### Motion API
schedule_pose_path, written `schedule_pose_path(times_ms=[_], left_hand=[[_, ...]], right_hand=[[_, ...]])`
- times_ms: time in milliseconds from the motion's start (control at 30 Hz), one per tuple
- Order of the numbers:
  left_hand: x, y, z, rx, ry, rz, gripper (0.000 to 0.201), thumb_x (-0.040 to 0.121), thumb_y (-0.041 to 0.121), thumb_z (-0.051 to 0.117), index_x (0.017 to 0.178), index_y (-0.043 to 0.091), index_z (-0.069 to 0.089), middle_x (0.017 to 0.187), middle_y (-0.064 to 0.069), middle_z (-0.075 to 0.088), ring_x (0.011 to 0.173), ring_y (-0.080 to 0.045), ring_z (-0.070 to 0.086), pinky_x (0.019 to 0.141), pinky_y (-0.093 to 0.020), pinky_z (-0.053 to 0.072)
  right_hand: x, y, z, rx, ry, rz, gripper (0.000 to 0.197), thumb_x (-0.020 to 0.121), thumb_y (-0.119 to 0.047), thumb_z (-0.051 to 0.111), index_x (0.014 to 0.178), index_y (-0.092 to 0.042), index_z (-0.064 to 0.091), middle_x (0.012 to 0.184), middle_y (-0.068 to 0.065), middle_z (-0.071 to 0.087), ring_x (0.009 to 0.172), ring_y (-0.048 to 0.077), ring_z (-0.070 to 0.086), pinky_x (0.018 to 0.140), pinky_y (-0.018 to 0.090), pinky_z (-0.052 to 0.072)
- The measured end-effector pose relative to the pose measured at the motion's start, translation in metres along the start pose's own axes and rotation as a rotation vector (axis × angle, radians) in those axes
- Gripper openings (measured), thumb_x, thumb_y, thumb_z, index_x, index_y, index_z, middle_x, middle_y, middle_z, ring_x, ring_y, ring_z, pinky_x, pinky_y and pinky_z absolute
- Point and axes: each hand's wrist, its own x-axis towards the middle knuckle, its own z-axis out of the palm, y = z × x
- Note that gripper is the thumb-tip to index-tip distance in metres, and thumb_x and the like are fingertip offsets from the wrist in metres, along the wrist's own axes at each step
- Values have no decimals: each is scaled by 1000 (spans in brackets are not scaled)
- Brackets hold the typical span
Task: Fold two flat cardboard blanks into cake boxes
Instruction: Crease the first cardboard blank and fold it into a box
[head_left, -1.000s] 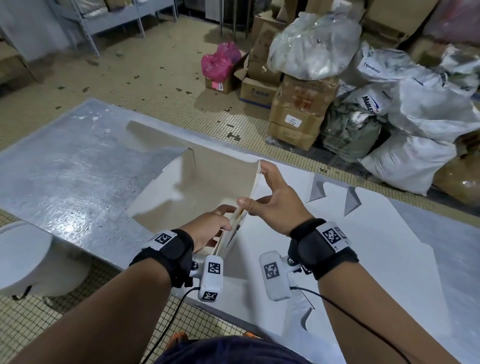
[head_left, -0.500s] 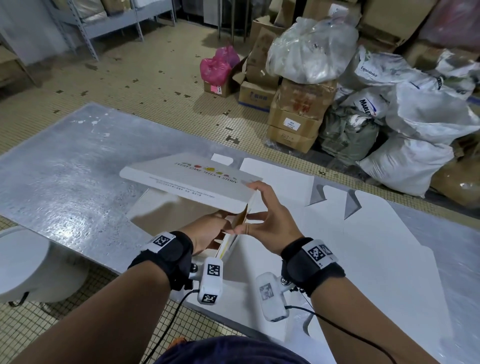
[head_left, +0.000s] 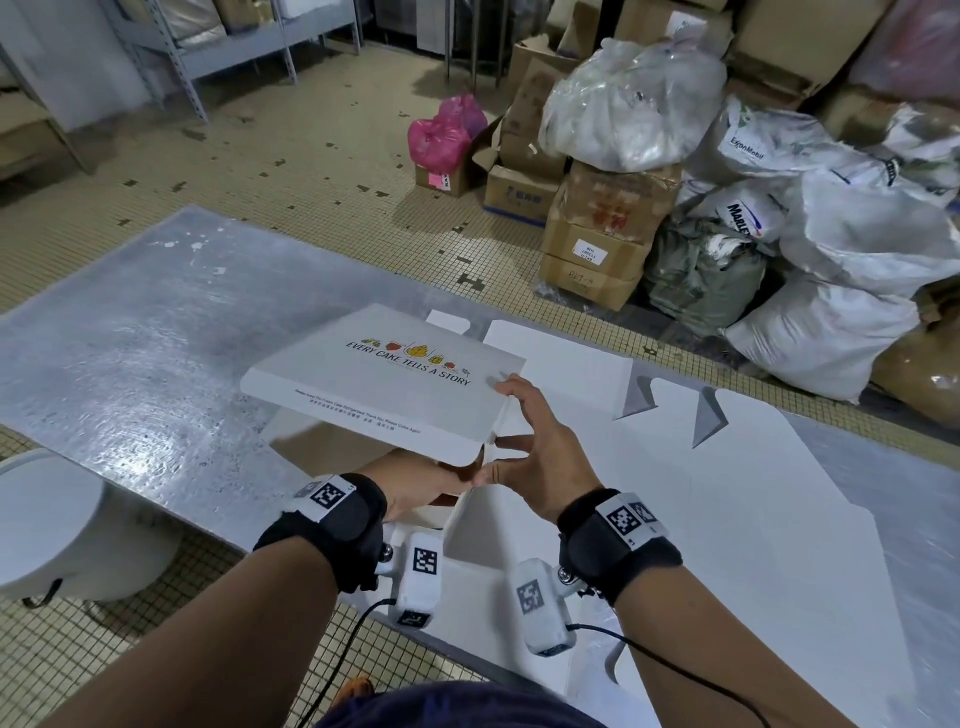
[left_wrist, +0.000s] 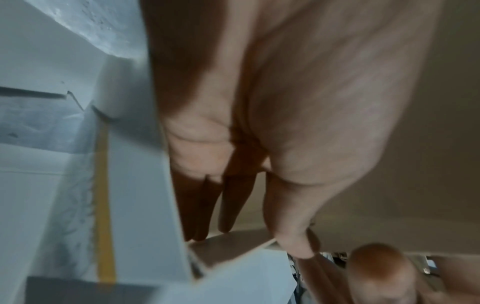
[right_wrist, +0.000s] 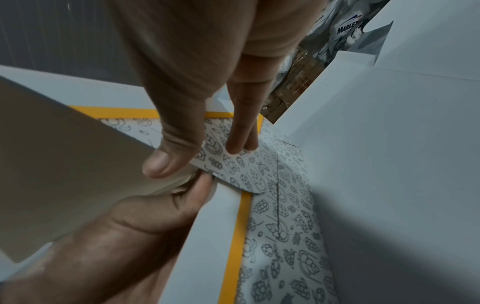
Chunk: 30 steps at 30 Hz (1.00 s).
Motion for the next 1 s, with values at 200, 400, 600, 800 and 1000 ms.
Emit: schedule_pose_path(times_ms=[200,400,600,800,1000], left_hand=[[-23,-12,-35,175,167,110,25,91,14,65,72,19,50,71,8,54,73,-14,50,61,-18,38],[-64,-49,-77,-210,372,312,21,83,-4,71,99,7,77,100,-1,78,96,-10,72,84,-24,56],[-74,-89,-101,-810,895,83,23,89,-11,50,81,3,66,85,-18,67,90,-34,62,90,-37,54],[-52,-104,-121,-639,848,83,17,95,26,62,113,24,63,118,-7,62,108,-24,59,88,-39,53],[-27,-88,-125,-332,683,124,36,96,41,62,129,29,53,113,10,57,98,-5,55,93,-30,44]], right_hand=[[0,4,-11,-32,-26,24,93,61,2,91,125,-53,51,152,-30,23,114,13,58,78,30,60],[8,-3,-29,-117,-54,3,64,78,1,80,121,-41,57,155,-19,27,114,8,58,78,23,57],[28,-20,-20,-311,79,-182,33,92,5,56,113,-21,61,137,-16,50,107,13,60,86,26,51],[36,-45,29,-337,51,-282,24,90,-12,66,110,-24,62,115,-10,67,105,13,61,92,33,49],[27,-39,65,-427,-200,-211,48,76,-51,75,118,-32,63,119,-14,62,111,6,57,97,31,51]])
